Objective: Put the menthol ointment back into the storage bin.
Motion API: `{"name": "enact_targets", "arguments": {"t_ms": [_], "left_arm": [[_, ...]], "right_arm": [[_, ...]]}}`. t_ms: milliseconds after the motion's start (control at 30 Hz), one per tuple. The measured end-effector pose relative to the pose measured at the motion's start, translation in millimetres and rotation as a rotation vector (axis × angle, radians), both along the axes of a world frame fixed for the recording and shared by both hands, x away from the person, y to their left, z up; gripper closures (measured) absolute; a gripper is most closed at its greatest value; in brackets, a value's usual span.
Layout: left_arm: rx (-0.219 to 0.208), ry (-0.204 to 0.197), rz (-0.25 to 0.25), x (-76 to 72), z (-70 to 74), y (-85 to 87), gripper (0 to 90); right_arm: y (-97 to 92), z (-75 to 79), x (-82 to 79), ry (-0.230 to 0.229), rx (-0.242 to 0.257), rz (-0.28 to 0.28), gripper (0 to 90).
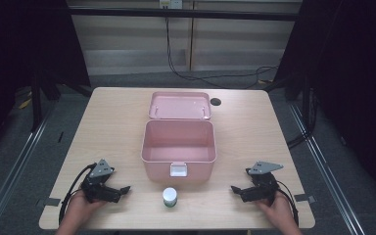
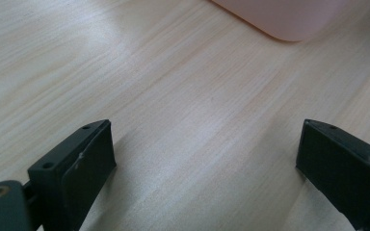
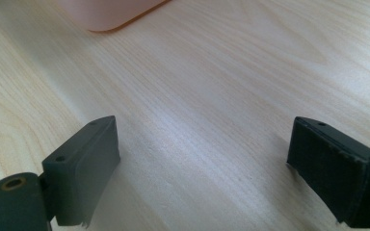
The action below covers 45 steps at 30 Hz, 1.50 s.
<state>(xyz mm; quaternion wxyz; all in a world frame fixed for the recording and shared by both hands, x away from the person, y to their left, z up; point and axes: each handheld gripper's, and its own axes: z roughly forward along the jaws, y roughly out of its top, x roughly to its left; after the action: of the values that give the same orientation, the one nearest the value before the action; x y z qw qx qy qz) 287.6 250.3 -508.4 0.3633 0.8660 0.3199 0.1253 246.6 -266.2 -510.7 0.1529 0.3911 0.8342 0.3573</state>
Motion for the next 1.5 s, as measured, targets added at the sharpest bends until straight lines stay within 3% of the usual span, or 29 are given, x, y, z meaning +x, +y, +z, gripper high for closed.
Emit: {"name": "enact_targets", "arguments": {"t_ms": [167, 200, 233, 267, 300, 333, 433, 533, 567, 600, 633, 700, 767, 833, 933, 1000, 1133, 1500], "left_arm": [[0.035, 0.040, 0.025, 0.5, 5.9, -2.2, 9.0], [0.052, 0.068, 0.040, 0.6, 10.2, -4.5, 16.7], [0.052, 0.068, 0.040, 0.6, 10.2, -4.5, 16.7], [0.070, 0.114, 0.004, -0.6, 15.2, -7.2, 16.7], [0.087, 0.128, -0.006, -1.6, 17.6, -9.2, 18.5], [0.087, 0.128, -0.006, -1.6, 17.6, -9.2, 20.8], [0.168, 0.154, -0.079, -8.1, 31.6, -19.9, 21.9], [0.272, 0.194, -0.159, -21.1, 54.9, -42.0, 22.4], [0.272, 0.194, -0.159, -21.1, 54.9, -42.0, 23.0], [0.296, 0.196, -0.184, -24.8, 61.0, -48.4, 24.3], [0.330, 0.220, -0.240, -30.4, 72.3, -60.8, 24.4], [0.356, 0.232, -0.293, -34.8, 80.8, -72.8, 24.4], [0.371, 0.231, -0.314, -36.4, 83.9, -78.7, 24.4], [0.394, 0.241, -0.365, -38.2, 89.5, -96.7, 24.4], [0.414, 0.237, -0.388, -38.2, 90.2, -106.9, 24.6], [0.451, 0.252, -0.421, -36.0, 90.1, -123.5, 25.0], [0.477, 0.268, -0.454, -35.6, 89.0, -139.2, 25.6], [0.506, 0.291, -0.505, -36.3, 86.6, -166.8, 27.8]], "right_arm": [[0.0, 0.0, 0.0, 0.000, 0.000, 0.000, 10.2], [0.0, 0.0, 0.0, 0.000, 0.000, 0.000, 10.2], [0.0, 0.0, 0.0, 0.000, 0.000, 0.000, 10.2], [0.0, 0.0, 0.0, 0.000, 0.000, 0.000, 10.2], [0.0, 0.0, 0.0, 0.000, 0.000, -0.001, 10.2], [0.0, 0.0, 0.0, 0.000, 0.000, -0.001, 10.2], [0.0, 0.0, 0.0, 0.000, 0.000, 0.000, 10.2], [0.0, 0.1, 0.0, 0.001, 0.000, 0.000, 10.2], [0.0, 0.1, 0.0, 0.001, 0.000, 0.000, 10.2], [0.0, 0.0, 0.0, 0.000, -0.001, -0.001, 10.2], [0.0, 0.0, 0.0, -0.001, -0.001, -0.001, 10.2], [0.0, 0.0, 0.0, 0.000, 0.000, 0.000, 10.2], [0.0, 0.0, 0.0, 0.000, 0.000, 0.000, 10.2], [0.0, 0.0, 0.0, 0.000, 0.000, 0.000, 10.2], [0.0, 0.0, 0.0, 0.000, 0.000, 0.000, 10.2], [0.0, 0.0, 0.0, 0.000, 0.000, 0.000, 10.2], [0.0, 0.0, 0.0, 0.000, 0.000, 0.000, 10.2], [0.0, 0.0, 0.0, 0.000, 0.000, 0.000, 10.2]]}}
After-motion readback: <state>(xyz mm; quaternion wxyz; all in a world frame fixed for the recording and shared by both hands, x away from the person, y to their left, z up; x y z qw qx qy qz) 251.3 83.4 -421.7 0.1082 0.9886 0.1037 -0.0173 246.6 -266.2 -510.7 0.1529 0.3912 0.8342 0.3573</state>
